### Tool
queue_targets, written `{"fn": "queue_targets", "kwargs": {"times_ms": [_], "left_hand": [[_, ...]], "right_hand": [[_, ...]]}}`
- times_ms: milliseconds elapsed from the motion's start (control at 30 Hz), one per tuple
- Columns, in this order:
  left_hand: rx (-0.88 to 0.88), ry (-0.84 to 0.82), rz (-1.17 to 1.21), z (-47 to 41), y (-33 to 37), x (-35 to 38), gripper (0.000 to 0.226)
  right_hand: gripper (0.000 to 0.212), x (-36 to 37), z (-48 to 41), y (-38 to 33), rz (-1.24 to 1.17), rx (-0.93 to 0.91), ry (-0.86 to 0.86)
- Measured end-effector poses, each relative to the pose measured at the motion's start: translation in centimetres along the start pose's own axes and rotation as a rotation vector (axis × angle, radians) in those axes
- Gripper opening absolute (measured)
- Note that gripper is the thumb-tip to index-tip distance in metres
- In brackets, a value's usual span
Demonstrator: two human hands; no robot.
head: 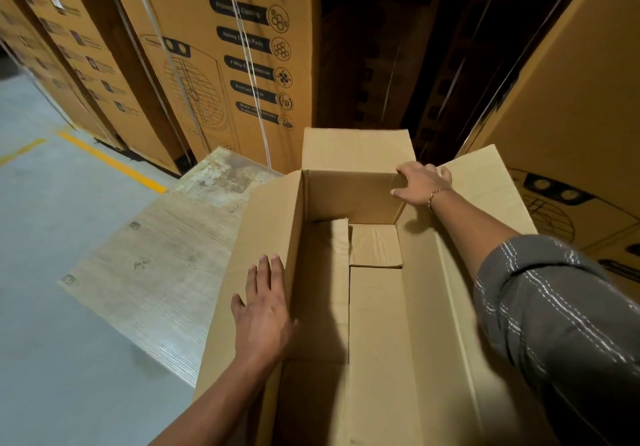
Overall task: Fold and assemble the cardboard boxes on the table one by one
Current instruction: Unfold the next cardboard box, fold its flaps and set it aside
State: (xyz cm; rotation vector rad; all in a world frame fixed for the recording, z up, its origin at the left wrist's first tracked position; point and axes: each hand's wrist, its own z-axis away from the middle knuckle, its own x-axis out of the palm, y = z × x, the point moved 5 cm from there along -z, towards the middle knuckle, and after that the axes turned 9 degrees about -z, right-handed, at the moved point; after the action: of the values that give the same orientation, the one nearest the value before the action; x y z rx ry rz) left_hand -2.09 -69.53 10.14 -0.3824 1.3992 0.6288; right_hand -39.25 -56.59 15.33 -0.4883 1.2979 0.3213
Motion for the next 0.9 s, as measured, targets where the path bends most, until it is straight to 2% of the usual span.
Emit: {"fn": "queue_targets", "kwargs": {"times_ms": [133, 267, 400, 500, 567, 633, 733, 800, 900], "left_hand": [[0.002, 0.005, 0.040, 0.0, 0.0, 0.0, 0.107], [0.004, -0.001, 0.033, 0.1, 0.1, -0.3, 0.106], [-0.002, -0.008, 0.047, 0.3, 0.2, -0.7, 0.105], [-0.008, -0.007, 0.048, 0.4, 0.2, -0.8, 0.101], [-0.008, 0.005, 0.055, 0.4, 0.2, -0.9, 0.097], [-0.004, 0.005, 0.055, 0.4, 0.2, -1.1, 0.095], [0.046, -0.015, 0.011, 0.5, 0.3, -1.4, 0.095], [0.110, -0.027, -0.060, 0.7, 0.4, -1.9, 0.096], [0.218, -0.117, -0.128, 1.9, 0.2, -2.9, 0.097]], "right_hand": [[0.072, 0.4, 5.7, 2.4, 0.030, -0.063, 0.033], [0.076, 0.8, 13.0, 6.4, 0.001, 0.002, 0.045], [0.083, 0.3, 22.1, 10.3, -0.252, 0.158, 0.162], [0.091, 0.6, 29.1, 12.7, -0.664, 0.310, 0.233], [0.082, 2.3, 32.9, 14.4, -0.952, 0.412, 0.205], [0.076, 4.0, 35.4, 15.8, -1.137, 0.466, 0.116], [0.070, 3.4, 37.1, 15.8, -1.316, 0.381, 0.112], [0.068, 1.3, 38.4, 13.9, -1.353, 0.350, 0.137], [0.022, -1.9, 40.3, 11.6, -1.412, 0.274, 0.213]]}}
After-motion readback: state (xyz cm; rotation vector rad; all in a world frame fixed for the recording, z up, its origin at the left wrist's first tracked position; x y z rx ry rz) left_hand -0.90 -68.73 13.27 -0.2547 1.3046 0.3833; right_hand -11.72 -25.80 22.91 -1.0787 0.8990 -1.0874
